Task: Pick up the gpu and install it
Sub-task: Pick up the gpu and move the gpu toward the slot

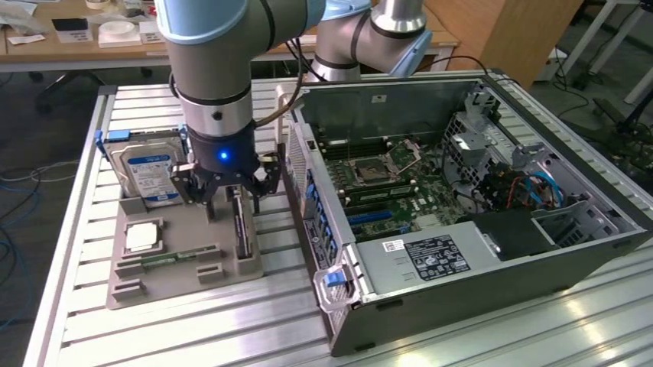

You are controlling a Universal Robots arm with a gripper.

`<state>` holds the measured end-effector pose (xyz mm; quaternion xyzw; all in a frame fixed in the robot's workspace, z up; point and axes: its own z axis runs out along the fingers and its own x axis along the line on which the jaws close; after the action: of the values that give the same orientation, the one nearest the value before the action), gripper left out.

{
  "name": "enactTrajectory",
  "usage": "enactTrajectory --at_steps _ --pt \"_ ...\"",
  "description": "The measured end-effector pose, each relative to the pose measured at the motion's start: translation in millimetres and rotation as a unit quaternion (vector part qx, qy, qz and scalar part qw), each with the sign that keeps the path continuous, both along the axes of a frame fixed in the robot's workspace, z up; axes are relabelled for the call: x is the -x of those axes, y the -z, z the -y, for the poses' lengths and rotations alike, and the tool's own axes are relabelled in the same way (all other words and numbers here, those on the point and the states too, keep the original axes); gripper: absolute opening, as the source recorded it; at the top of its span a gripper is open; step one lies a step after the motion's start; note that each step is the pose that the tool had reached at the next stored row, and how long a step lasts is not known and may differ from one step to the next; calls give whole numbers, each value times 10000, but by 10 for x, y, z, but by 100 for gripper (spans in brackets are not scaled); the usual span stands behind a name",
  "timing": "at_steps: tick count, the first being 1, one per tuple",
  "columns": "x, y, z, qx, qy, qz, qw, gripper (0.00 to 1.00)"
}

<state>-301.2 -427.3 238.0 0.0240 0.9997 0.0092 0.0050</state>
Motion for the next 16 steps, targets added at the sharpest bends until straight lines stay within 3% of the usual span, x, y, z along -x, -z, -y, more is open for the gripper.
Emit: enactTrajectory --at_steps 10,16 --pt "0 2 0 1 0 0 10000 71" --pt "-1 99 3 1 -1 -3 10000 71"
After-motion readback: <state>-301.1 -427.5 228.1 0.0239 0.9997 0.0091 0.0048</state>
